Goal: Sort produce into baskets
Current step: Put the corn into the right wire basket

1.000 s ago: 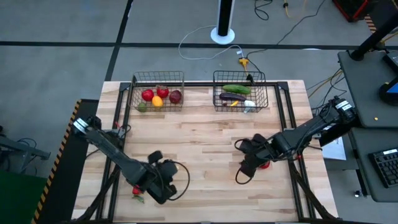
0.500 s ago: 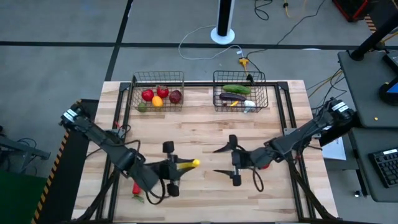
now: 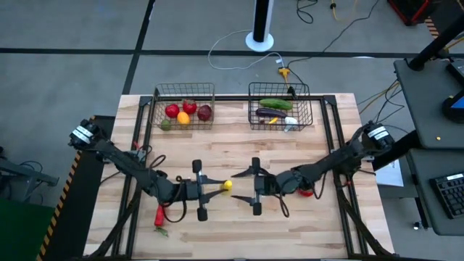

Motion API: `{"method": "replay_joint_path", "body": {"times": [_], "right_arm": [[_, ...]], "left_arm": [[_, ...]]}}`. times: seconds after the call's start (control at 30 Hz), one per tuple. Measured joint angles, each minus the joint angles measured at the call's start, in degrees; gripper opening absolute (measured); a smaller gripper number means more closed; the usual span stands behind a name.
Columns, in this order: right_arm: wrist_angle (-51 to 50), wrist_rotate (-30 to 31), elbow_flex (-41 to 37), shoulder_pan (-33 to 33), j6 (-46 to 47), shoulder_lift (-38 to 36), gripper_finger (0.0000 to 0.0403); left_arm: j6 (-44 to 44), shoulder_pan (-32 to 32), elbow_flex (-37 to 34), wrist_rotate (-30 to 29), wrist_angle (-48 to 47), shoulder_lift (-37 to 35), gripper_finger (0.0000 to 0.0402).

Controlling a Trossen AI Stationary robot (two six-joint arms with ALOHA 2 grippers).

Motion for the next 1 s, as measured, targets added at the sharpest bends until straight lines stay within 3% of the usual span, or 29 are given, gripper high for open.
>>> {"method": "replay_joint_path", "body": {"times": [0.3,0.7,0.83,1.0], "right_arm": [[2.5,-11.1,2.7,-3.5,4.6,2.9,0.0283],[1.9,-11.3,6.0,-3.8,4.5,6.0,0.0196],[0.9,-11.2,6.0,-3.9,4.3,5.7,0.0158],[-2.3,-11.5,6.0,-4.1,4.1,4.5,0.0144]], "left_arm": [[0.0,0.4,-0.1,0.0,0.2,0.0,0.0064],[-2.4,0.4,0.0,-0.7,0.2,0.0,0.0069],[-4.2,0.4,0.0,-1.9,0.0,0.0,0.0099],[-6.2,0.0,0.0,-2.8,-1.0,-0.3,0.0173]]}}
